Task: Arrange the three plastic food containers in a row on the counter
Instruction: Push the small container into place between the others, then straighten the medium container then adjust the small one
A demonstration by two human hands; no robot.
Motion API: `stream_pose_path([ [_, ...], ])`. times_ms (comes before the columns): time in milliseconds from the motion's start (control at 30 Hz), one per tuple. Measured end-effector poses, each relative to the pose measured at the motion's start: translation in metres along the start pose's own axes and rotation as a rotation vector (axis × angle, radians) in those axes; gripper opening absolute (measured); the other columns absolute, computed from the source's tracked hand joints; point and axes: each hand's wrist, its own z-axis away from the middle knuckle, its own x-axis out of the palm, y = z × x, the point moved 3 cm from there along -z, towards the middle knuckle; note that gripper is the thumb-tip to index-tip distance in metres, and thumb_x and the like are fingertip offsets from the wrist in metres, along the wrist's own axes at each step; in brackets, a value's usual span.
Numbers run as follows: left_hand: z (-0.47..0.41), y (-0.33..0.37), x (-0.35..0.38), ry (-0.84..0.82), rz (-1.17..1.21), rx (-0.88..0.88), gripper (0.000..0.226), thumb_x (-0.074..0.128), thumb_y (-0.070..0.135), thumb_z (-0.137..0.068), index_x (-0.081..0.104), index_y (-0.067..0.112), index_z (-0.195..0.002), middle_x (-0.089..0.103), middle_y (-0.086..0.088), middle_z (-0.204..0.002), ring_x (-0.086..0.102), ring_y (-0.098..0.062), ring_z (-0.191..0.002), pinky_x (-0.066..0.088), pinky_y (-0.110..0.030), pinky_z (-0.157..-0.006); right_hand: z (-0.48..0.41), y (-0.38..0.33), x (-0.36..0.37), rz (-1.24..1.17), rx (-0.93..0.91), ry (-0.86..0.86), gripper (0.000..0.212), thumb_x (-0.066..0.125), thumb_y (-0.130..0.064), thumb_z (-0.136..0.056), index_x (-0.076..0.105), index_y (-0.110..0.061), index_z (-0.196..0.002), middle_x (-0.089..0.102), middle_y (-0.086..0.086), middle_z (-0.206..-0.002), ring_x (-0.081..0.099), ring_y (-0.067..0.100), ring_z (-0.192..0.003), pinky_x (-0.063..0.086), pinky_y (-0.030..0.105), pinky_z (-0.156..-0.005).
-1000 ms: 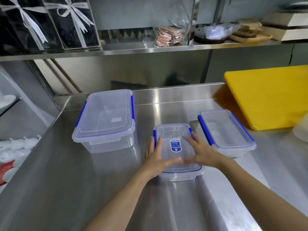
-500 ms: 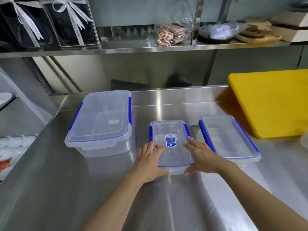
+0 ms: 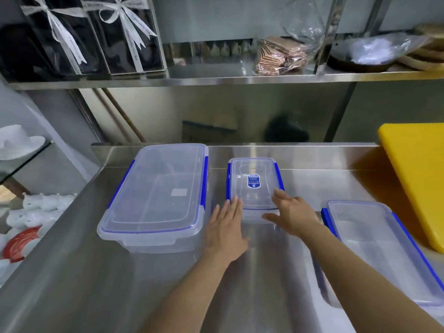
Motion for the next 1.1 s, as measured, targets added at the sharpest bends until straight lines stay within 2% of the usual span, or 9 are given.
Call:
stream_pose_path([
  [167,-0.024,-0.004,0.007,-0.131,-0.017,-0.058,0.112,0.060,0.054,-0.080,-0.024,0.017,-0.143,-0.023,-0.001,-0.156,-0.019,-0.019,-0.144,-0.011,-0.037,-0.115,-0.022,0.003,0.012,0.052,0.015,-0.043,0.084,0.041,-0.060,-0.087,0.001,-0.019,-0.148,0.006,0.001,-0.160,0.014,0.019,-0.146,0.011,0.042,-0.119],
  [367,-0.028,0.001,-0.005,-0.188,-0.066,-0.072,0.103,0.053,0.058,-0.082,-0.015,0.015,-0.146,-0.019,-0.004,-0.158,-0.022,-0.022,-0.143,-0.014,-0.041,-0.115,-0.010,0.010,0.009,0.104,0.017,-0.099,0.096,0.051,-0.061,-0.081,-0.006,-0.020,-0.147,-0.008,0.004,-0.160,-0.007,0.024,-0.147,0.002,0.050,-0.118],
  [433,-0.026,0.009,-0.014,-0.060,-0.030,-0.038,0.085,0.048,0.055,-0.087,0.003,0.017,-0.149,-0.004,-0.005,-0.160,-0.012,-0.022,-0.146,-0.010,-0.040,-0.117,0.002,0.018,0.000,0.061,0.029,0.056,0.087,0.053,-0.055,-0.083,0.005,-0.022,-0.147,0.001,0.005,-0.159,-0.001,0.024,-0.147,0.008,0.048,-0.117],
  [500,-0.019,0.026,-0.021,0.087,0.071,-0.025,0.069,0.046,0.050,-0.089,0.024,0.015,-0.145,0.023,-0.007,-0.156,0.012,-0.022,-0.145,0.005,-0.038,-0.119,0.018,0.033,-0.011,0.005,0.088,0.229,0.072,0.053,-0.049,-0.085,0.021,-0.019,-0.143,0.019,0.007,-0.156,0.015,0.024,-0.144,0.017,0.043,-0.112],
  [600,-0.008,0.064,-0.020,0.169,0.375,-0.051,0.044,0.055,0.041,-0.088,0.051,0.012,-0.121,0.058,-0.008,-0.126,0.050,-0.026,-0.120,0.037,-0.038,-0.101,0.044,0.068,-0.023,-0.041,0.227,0.456,0.049,0.051,-0.043,-0.088,0.045,-0.014,-0.127,0.049,0.010,-0.133,0.043,0.028,-0.122,0.032,0.040,-0.101],
  [733,0.009,0.119,-0.003,0.068,0.648,-0.046,0.029,0.061,0.038,-0.085,0.051,0.014,-0.099,0.063,-0.007,-0.107,0.058,-0.027,-0.101,0.046,-0.037,-0.084,0.090,0.116,-0.029,-0.024,0.414,0.628,0.035,0.051,-0.041,-0.088,0.053,-0.007,-0.096,0.059,0.014,-0.098,0.052,0.029,-0.092,0.039,0.039,-0.078],
  [867,0.027,0.163,0.011,0.139,0.613,0.170,0.036,0.066,0.043,-0.078,0.050,0.015,-0.092,0.058,-0.006,-0.099,0.055,-0.024,-0.094,0.042,-0.033,-0.082,0.132,0.149,-0.016,-0.010,0.423,0.666,0.050,0.042,-0.055,-0.079,0.055,-0.008,-0.074,0.060,0.014,-0.074,0.058,0.035,-0.073,0.042,0.041,-0.064],
  [1000,0.039,0.188,0.028,0.234,0.446,0.374,0.045,0.056,0.057,-0.065,0.053,0.018,-0.088,0.061,-0.002,-0.089,0.059,-0.024,-0.083,0.035,-0.027,-0.075,0.158,0.172,-0.003,-0.135,0.423,0.586,0.047,0.058,-0.054,-0.078,0.063,-0.007,-0.077,0.060,0.013,-0.077,0.060,0.036,-0.079,0.042,0.037,-0.065],
  [1100,0.042,0.195,0.036,0.238,0.318,0.463,0.048,0.053,0.060,-0.066,0.058,0.018,-0.088,0.062,-0.001,-0.090,0.059,-0.023,-0.087,0.043,-0.031,-0.076,0.169,0.179,0.001,-0.236,0.391,0.509,0.043,0.058,-0.051,-0.080,0.067,-0.011,-0.095,0.061,0.008,-0.095,0.059,0.030,-0.093,0.045,0.035,-0.072],
])
